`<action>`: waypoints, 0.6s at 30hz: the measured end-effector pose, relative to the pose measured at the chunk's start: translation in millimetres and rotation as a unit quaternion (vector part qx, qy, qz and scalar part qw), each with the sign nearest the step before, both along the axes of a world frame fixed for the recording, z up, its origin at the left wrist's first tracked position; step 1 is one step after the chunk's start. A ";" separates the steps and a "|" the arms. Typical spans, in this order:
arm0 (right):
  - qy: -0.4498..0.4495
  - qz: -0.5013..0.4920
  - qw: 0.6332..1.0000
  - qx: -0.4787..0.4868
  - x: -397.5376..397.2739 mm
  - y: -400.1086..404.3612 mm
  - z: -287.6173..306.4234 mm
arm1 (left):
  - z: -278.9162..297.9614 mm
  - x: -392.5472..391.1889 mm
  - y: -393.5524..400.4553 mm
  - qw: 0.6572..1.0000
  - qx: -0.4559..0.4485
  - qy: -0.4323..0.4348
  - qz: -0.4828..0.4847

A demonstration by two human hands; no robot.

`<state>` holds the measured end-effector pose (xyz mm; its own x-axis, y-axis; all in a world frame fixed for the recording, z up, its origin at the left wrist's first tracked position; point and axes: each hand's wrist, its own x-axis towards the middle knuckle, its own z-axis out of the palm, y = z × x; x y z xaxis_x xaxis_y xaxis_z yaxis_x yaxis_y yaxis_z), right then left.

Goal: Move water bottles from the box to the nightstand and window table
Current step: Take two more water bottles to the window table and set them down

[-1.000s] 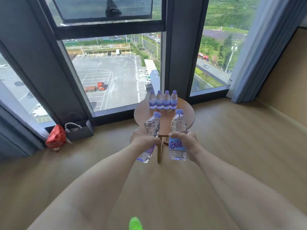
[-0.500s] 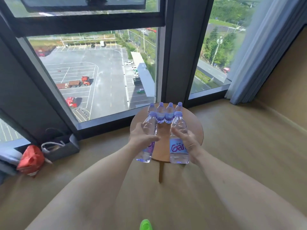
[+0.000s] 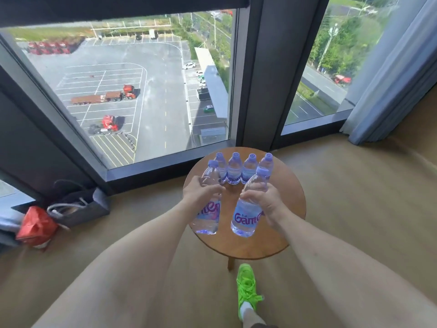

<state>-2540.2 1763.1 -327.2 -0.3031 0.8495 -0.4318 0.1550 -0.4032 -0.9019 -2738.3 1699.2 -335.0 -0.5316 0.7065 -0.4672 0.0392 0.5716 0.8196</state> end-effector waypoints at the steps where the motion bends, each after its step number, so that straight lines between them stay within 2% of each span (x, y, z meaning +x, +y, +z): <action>1: -0.005 0.023 1.000 0.012 -2.7 16.6 -8.4 | -3.4 -2.5 12.3 1.000 -0.004 0.011 -0.003; 11: -0.184 0.155 0.969 0.062 -23.1 138.1 -52.3 | -34.0 -4.6 101.8 0.995 -0.078 0.056 -0.012; 18: -0.221 0.177 0.958 0.039 -31.9 162.9 -89.1 | -63.1 -9.5 128.9 0.984 -0.150 0.091 -0.013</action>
